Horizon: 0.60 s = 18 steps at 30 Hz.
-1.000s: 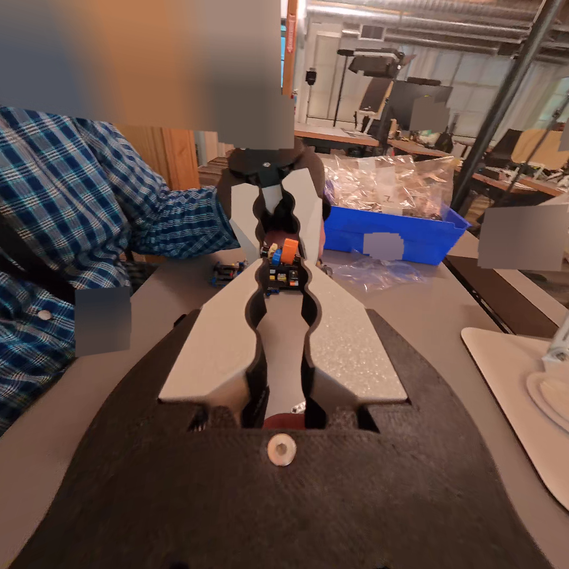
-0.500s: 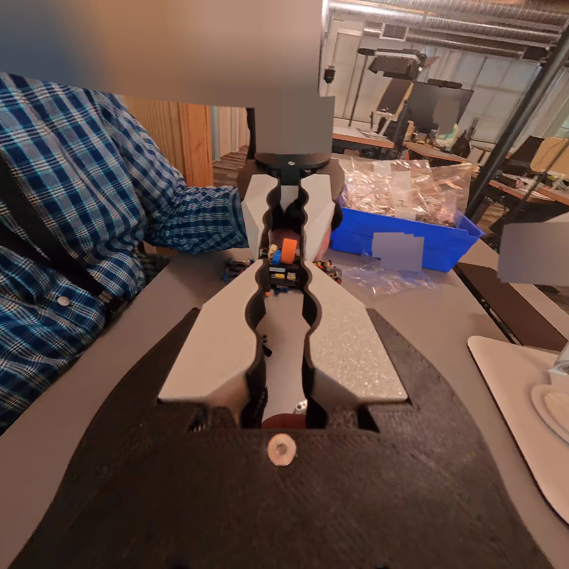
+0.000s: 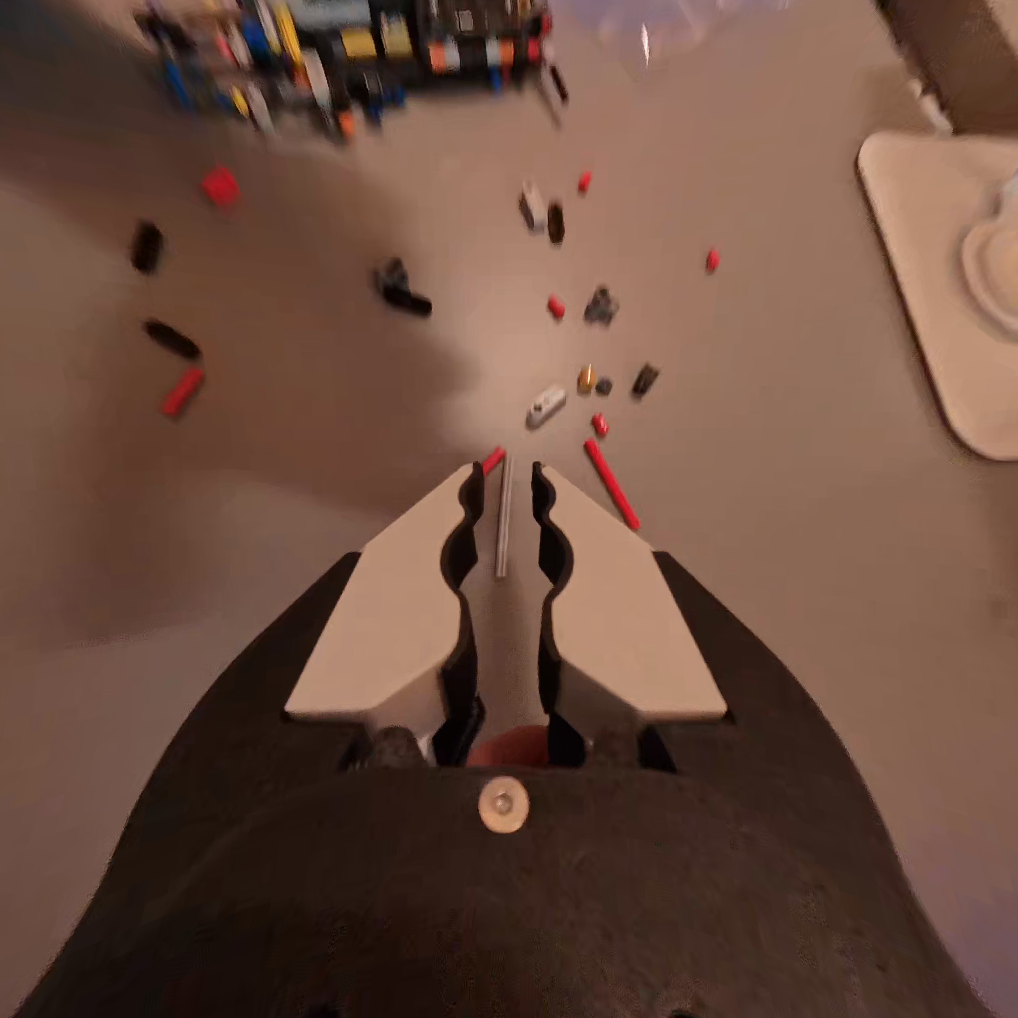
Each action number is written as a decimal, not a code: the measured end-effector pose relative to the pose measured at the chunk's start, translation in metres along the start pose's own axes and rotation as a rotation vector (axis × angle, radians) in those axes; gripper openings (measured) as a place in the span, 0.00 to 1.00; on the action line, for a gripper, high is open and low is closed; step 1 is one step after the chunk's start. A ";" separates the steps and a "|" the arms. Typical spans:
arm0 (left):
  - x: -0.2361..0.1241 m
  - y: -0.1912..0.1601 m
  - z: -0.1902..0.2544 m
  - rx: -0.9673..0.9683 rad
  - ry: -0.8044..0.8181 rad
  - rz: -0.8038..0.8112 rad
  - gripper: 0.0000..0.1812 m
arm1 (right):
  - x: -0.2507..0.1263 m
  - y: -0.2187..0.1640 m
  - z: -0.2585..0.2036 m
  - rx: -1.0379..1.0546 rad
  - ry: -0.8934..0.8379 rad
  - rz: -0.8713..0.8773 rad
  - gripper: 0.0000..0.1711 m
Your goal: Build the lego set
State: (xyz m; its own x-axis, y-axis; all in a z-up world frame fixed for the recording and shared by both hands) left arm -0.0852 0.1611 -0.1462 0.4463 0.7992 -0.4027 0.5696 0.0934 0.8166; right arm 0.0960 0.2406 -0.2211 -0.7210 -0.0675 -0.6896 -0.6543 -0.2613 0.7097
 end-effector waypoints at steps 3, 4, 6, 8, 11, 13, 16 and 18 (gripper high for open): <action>0.007 -0.004 0.008 -0.017 0.017 -0.003 0.13 | 0.014 -0.014 -0.008 0.015 -0.034 -0.101 0.09; 0.009 -0.005 0.010 -0.024 0.016 0.001 0.13 | 0.017 -0.017 -0.008 0.025 -0.055 -0.125 0.09; 0.014 -0.006 0.012 -0.027 0.019 -0.011 0.13 | 0.020 -0.020 -0.010 0.044 -0.053 -0.116 0.08; 0.017 -0.007 0.014 -0.018 0.021 -0.012 0.13 | 0.022 -0.021 -0.010 0.089 -0.034 -0.100 0.05; 0.020 -0.007 0.016 -0.037 0.019 -0.009 0.13 | 0.023 -0.024 -0.007 0.167 -0.020 -0.053 0.00; 0.023 -0.009 0.018 -0.039 0.024 -0.020 0.13 | 0.022 -0.025 -0.006 0.178 -0.024 -0.039 0.00; 0.025 -0.012 0.022 -0.038 0.044 -0.042 0.13 | 0.018 -0.027 -0.004 0.208 -0.047 -0.004 0.00; 0.027 -0.013 0.024 -0.057 0.053 -0.056 0.13 | 0.011 -0.023 -0.005 0.229 -0.059 0.049 0.00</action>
State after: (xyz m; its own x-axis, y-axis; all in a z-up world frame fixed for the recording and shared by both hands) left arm -0.0640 0.1668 -0.1777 0.3763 0.8222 -0.4272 0.5518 0.1715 0.8162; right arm 0.1040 0.2410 -0.2457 -0.7611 -0.0166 -0.6484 -0.6477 -0.0337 0.7612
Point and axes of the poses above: each gripper's, where its closed fingertips meet, x out along the fingers, y out of its top, z = x × y across the jaws, the point moved 9 cm from there along -x, back along the fingers
